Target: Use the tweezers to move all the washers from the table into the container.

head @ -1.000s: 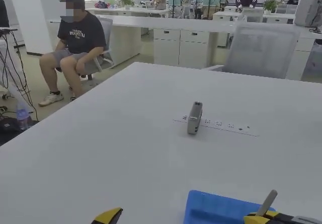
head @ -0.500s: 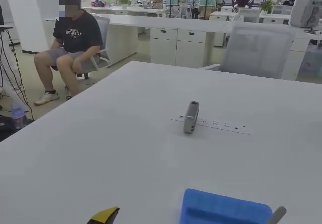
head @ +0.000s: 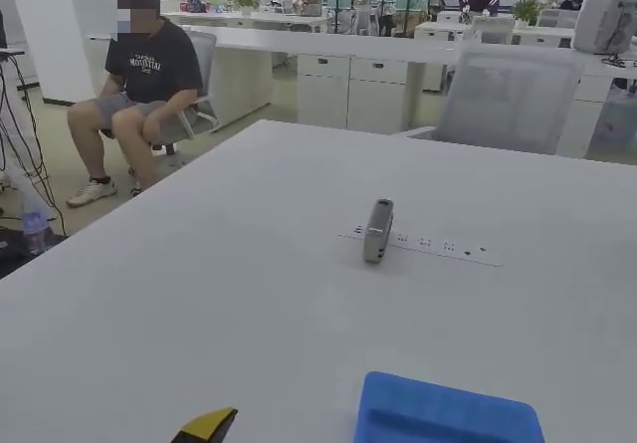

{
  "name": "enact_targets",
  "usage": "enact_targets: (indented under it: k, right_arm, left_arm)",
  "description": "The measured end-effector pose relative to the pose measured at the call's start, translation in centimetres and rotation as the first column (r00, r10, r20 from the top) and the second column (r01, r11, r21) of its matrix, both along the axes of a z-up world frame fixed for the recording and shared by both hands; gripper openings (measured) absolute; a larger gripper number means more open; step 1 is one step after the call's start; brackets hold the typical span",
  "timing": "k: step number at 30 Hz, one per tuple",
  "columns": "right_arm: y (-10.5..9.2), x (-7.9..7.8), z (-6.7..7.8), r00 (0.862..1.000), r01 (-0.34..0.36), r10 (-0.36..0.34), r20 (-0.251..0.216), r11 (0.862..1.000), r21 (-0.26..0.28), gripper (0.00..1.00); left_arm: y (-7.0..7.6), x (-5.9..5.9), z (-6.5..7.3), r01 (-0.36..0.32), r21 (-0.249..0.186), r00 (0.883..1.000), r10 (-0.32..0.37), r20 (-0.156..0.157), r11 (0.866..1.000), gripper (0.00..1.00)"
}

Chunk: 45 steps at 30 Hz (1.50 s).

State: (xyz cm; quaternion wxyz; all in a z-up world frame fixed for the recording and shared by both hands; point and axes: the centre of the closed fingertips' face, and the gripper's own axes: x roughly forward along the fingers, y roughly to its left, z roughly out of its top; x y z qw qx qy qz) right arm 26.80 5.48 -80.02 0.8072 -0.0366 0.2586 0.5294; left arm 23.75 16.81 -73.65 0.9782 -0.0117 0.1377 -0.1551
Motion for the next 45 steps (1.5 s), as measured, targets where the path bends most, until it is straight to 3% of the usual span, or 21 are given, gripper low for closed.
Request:
enact_targets:
  k: [7, 10, 16, 22, 27, 30, 37, 41, 45]
  right_arm:
    - [0.1, 0.0, -0.4, 1.000, -0.011, 0.012, 0.028, 1.000, -0.011, 0.03]
    - [0.1, 0.0, -0.5, 0.997, -0.034, 0.037, 0.073, 0.998, -0.045, 0.03]
    - [0.5, -1.3, -0.8, 0.992, -0.088, 0.095, 0.085, 0.993, -0.084, 0.03]
    - [0.5, -1.0, -1.4, 0.995, -0.075, 0.080, 0.055, 0.994, -0.085, 0.03]
    - [0.4, 0.1, -1.1, 0.999, -0.038, 0.039, 0.020, 0.998, -0.046, 0.03]
    - [0.6, 0.6, -1.2, 0.999, -0.034, 0.037, 0.039, 0.998, -0.060, 0.03]
    - [0.9, 2.5, -0.8, 1.000, 0.006, -0.006, 0.002, 1.000, -0.025, 0.03]
    - [0.3, 1.9, -0.2, 0.999, 0.020, -0.020, -0.029, 1.000, 0.006, 0.03]
    - [-0.5, 0.9, -0.7, 0.998, 0.033, -0.033, -0.049, 0.999, 0.002, 0.03]
  left_arm:
    - [0.0, 0.0, 0.0, 0.001, 0.002, 1.000, -0.001, -0.002, 1.000, 0.82]
    - [0.0, 0.0, -0.1, 0.001, 0.004, 1.000, -0.001, -0.002, 1.000, 0.82]
    - [0.1, 0.0, -0.2, 0.002, 0.007, 1.000, -0.002, -0.006, 1.000, 0.82]
    - [0.0, 0.0, -0.2, 0.004, 0.010, 1.000, -0.003, -0.011, 1.000, 0.81]
    - [0.0, 0.0, -0.2, 0.002, 0.011, 1.000, -0.002, -0.010, 1.000, 0.81]
    - [0.1, 0.0, -0.2, 0.001, 0.011, 1.000, -0.001, -0.008, 1.000, 0.81]
    - [0.0, 0.0, -0.2, 0.003, 0.013, 1.000, -0.003, -0.009, 1.000, 0.81]
    - [0.1, 0.0, -0.2, -0.002, 0.009, 1.000, 0.002, -0.007, 1.000, 0.81]
    - [0.1, 0.0, -0.2, 0.001, 0.008, 1.000, -0.001, -0.007, 1.000, 0.81]
